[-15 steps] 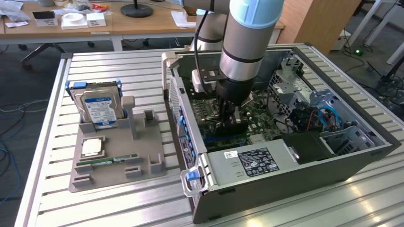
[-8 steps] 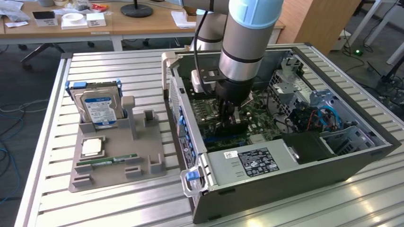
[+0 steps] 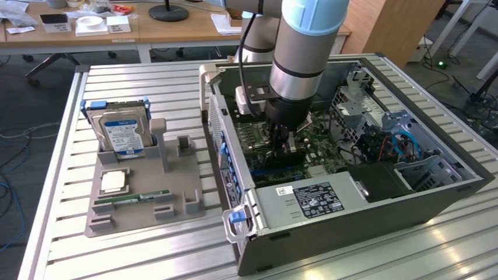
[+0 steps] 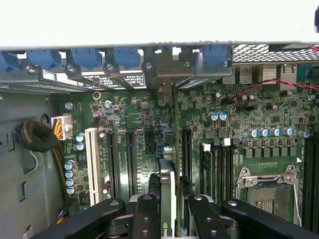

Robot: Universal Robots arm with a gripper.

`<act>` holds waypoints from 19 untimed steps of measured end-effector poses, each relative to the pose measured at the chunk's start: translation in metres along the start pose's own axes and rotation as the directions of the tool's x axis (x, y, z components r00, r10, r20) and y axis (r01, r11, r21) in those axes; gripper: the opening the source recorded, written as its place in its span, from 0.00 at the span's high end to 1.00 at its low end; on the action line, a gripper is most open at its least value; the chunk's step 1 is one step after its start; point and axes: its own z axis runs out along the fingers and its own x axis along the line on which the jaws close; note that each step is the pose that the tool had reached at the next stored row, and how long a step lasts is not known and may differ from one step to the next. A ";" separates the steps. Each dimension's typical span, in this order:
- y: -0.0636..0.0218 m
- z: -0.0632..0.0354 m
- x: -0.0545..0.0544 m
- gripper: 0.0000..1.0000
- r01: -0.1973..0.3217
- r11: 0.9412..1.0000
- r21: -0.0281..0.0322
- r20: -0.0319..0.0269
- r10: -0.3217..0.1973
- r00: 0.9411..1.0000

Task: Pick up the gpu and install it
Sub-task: 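Insert the gpu into the slot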

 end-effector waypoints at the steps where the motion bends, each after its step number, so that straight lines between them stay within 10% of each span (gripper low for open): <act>1: 0.0000 0.0000 0.000 0.73 0.000 1.000 0.000 0.000 0.000 1.000; 19: 0.0007 0.0005 0.001 0.73 0.002 1.000 0.000 0.000 -0.002 1.000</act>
